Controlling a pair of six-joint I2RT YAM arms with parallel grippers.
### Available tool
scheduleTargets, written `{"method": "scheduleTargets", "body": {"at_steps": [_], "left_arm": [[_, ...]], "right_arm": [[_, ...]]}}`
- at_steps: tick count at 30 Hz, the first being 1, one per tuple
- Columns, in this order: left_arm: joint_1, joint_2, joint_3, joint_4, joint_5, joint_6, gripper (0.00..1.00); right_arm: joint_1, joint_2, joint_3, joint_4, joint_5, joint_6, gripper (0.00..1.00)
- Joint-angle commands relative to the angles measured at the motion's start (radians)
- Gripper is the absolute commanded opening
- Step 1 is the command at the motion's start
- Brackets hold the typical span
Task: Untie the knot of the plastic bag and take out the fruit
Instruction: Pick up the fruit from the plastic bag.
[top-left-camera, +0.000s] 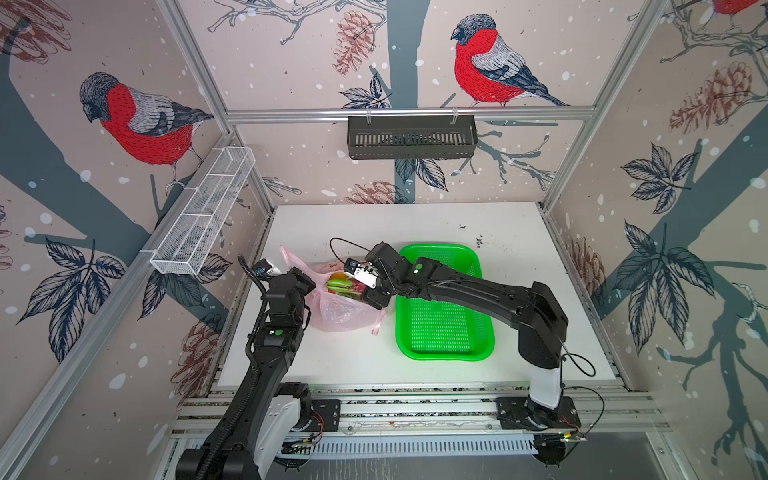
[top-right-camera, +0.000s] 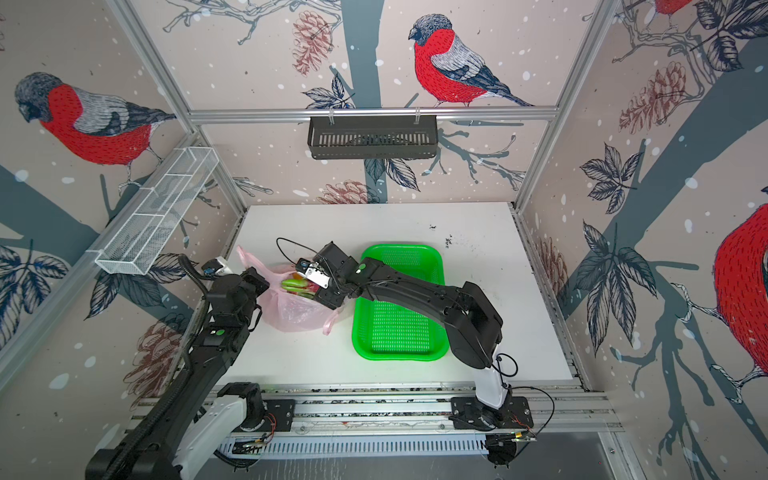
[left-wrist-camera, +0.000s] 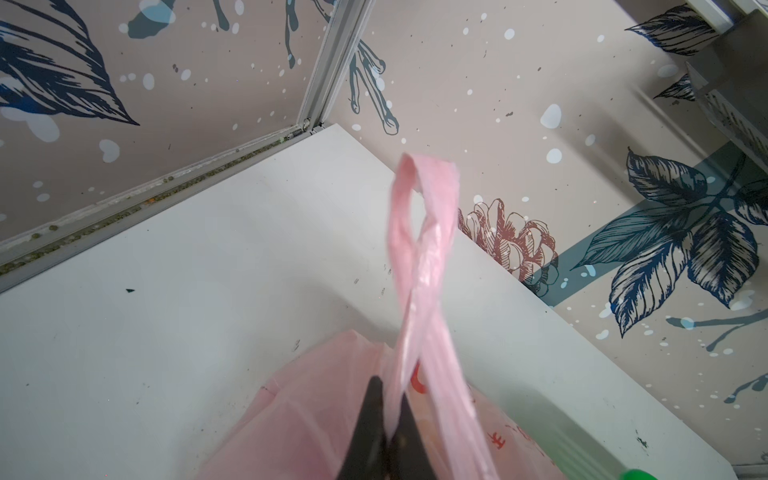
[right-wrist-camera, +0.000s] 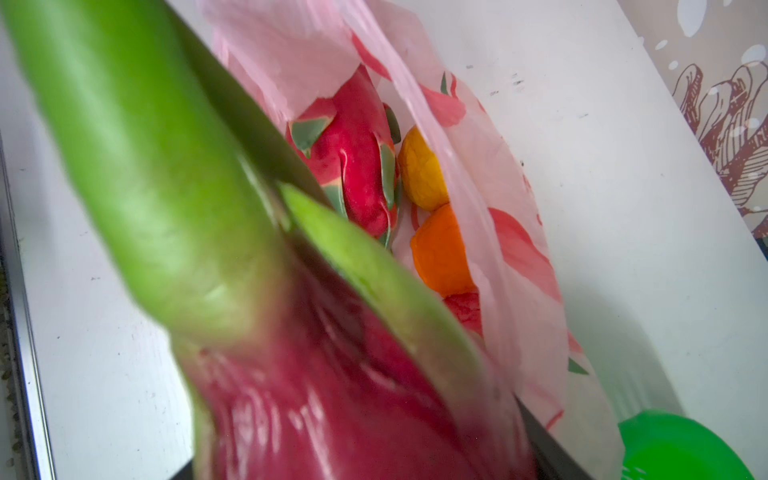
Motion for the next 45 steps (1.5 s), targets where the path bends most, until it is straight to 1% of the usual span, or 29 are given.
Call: {"method": "scheduleTargets", "body": {"at_steps": [1, 5, 14, 20, 27, 31, 37, 41, 44, 45], "left_arm": [[-0.001, -0.016, -0.02, 0.049, 0.049, -0.045, 0.0], [-0.002, -0.049, -0.05, 0.03, 0.079, -0.066, 0.0], [-0.007, -0.173, -0.119, -0.013, 0.079, -0.083, 0.0], [-0.011, -0.187, -0.13, -0.02, 0.103, -0.096, 0.0], [-0.04, -0.196, -0.135, -0.016, 0.095, -0.1, 0.0], [-0.047, -0.206, -0.123, -0.041, 0.097, -0.101, 0.0], [-0.047, -0.247, -0.033, -0.204, 0.095, -0.086, 0.0], [-0.047, -0.274, 0.032, -0.318, 0.111, -0.067, 0.25], [-0.047, -0.279, 0.065, -0.383, 0.126, -0.06, 0.5], [-0.048, -0.273, 0.077, -0.408, 0.134, -0.058, 0.56]], "right_arm": [[-0.002, -0.012, 0.005, 0.065, -0.047, 0.01, 0.3], [-0.001, -0.01, 0.018, 0.094, -0.075, 0.029, 0.3], [0.002, -0.002, 0.046, 0.163, -0.19, 0.105, 0.3], [0.013, 0.019, 0.084, 0.177, -0.23, 0.131, 0.31], [0.013, 0.029, 0.093, 0.218, -0.274, 0.179, 0.31], [0.012, 0.03, 0.082, 0.236, -0.278, 0.191, 0.31], [-0.004, 0.029, 0.05, 0.271, -0.308, 0.211, 0.31], [-0.016, 0.029, 0.038, 0.282, -0.331, 0.213, 0.31], [-0.031, 0.029, 0.031, 0.293, -0.353, 0.217, 0.3], [-0.036, 0.029, 0.029, 0.295, -0.362, 0.219, 0.3]]}}
